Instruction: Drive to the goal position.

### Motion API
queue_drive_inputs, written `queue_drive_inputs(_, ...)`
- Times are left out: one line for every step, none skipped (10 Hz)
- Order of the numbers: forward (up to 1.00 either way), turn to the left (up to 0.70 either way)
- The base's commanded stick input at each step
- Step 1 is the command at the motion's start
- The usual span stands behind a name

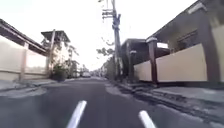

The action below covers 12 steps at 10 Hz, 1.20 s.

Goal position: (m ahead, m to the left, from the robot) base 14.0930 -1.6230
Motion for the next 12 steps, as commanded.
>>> queue_drive_inputs(0.85,0.0)
queue_drive_inputs(0.85,0.0)
queue_drive_inputs(0.85,0.0)
queue_drive_inputs(0.85,0.0)
queue_drive_inputs(0.85,0.0)
queue_drive_inputs(0.85,0.0)
queue_drive_inputs(0.85,0.0)
queue_drive_inputs(0.85,0.0)
queue_drive_inputs(0.33,0.0)
queue_drive_inputs(0.21,0.0)
queue_drive_inputs(0.69,0.0)
queue_drive_inputs(0.85,0.0)
